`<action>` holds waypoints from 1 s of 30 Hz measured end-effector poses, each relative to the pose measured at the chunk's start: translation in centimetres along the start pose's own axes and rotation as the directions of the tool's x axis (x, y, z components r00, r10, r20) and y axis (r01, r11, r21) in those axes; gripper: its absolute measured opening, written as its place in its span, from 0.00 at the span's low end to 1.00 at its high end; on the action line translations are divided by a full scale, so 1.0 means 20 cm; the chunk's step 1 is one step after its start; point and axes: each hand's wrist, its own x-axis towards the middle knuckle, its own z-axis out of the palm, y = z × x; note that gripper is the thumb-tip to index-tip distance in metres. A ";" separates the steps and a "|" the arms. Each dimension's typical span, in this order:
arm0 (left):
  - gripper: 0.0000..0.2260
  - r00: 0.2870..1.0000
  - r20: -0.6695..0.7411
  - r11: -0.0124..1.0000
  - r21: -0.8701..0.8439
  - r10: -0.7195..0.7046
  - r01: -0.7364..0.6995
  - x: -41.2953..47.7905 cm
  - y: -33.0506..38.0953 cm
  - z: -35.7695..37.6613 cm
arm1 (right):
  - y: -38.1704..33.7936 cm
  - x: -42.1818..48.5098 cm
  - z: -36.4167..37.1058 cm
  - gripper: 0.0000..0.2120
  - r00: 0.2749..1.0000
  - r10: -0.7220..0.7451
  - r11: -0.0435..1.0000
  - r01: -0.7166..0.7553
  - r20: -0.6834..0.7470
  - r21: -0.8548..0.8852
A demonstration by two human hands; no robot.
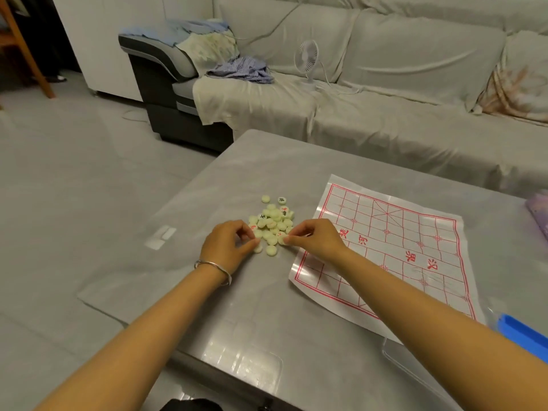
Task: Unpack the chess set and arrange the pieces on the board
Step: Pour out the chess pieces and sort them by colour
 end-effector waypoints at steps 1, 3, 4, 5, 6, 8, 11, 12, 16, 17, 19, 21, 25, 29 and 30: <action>0.05 0.999 -0.020 0.999 0.030 0.043 -0.042 0.02 0.01 0.01 | 0.00 0.01 -0.01 0.07 1.000 -0.003 1.000 0.003 -0.004 0.014; 0.14 0.988 0.023 0.987 0.057 0.152 -0.153 0.05 0.04 0.02 | 0.01 0.04 -0.05 0.06 0.999 0.002 0.996 0.002 -0.041 0.089; 0.21 0.975 0.083 0.976 0.065 0.204 -0.210 0.07 0.07 0.03 | 0.02 0.05 -0.08 0.06 0.998 0.006 0.992 0.002 -0.068 0.124; 0.25 0.957 0.158 0.962 0.085 0.243 -0.258 0.08 0.10 0.03 | 0.03 0.07 -0.11 0.05 0.996 0.010 0.990 0.003 -0.093 0.140; 0.25 0.936 0.233 0.946 0.128 0.262 -0.297 0.10 0.12 0.05 | 0.04 0.09 -0.13 0.05 0.994 0.010 0.990 0.006 -0.113 0.139; 0.23 0.900 0.365 0.910 0.240 0.240 -0.339 0.15 0.14 0.08 | 0.06 0.13 -0.15 0.06 0.990 0.009 0.996 0.004 -0.139 0.093; 0.24 0.867 0.474 0.860 0.369 0.154 -0.354 0.19 0.12 0.11 | 0.08 0.18 -0.12 0.07 0.994 -0.009 1.000 0.008 -0.107 -0.019; 0.24 0.860 0.493 0.850 0.388 0.133 -0.355 0.20 0.11 0.12 | 0.08 0.20 -0.10 0.07 0.995 -0.018 0.998 0.012 -0.098 -0.062; 0.26 0.867 0.486 0.849 0.409 0.108 -0.335 0.21 0.08 0.12 | 0.08 0.22 -0.05 0.12 0.958 -0.223 0.948 0.172 -0.178 -0.267; 0.26 0.873 0.478 0.856 0.408 0.097 -0.319 0.21 0.07 0.11 | 0.09 0.22 -0.04 0.14 0.941 -0.295 0.925 0.238 -0.164 -0.297; 0.27 0.880 0.469 0.864 0.411 0.073 -0.291 0.23 0.05 0.10 | 0.10 0.20 -0.02 0.17 0.927 -0.368 0.886 0.327 -0.071 -0.330; 0.28 0.884 0.464 0.870 0.410 0.060 -0.274 0.24 0.03 0.10 | 0.11 0.20 -0.01 0.18 0.933 -0.359 0.874 0.343 0.018 -0.343; 0.28 0.890 0.456 0.886 0.399 0.032 -0.236 0.26 0.03 0.11 | 0.15 0.22 -0.02 0.21 0.963 -0.254 0.819 0.262 0.086 -0.511; 0.27 0.879 0.475 0.938 0.293 0.025 -0.185 0.26 0.07 0.12 | 0.17 0.21 -0.04 0.22 0.966 -0.227 0.802 0.260 0.127 -0.539; 0.27 0.875 0.484 0.947 0.265 0.035 -0.185 0.25 0.08 0.12 | 0.17 0.20 -0.05 0.22 0.964 -0.233 0.800 0.264 0.127 -0.539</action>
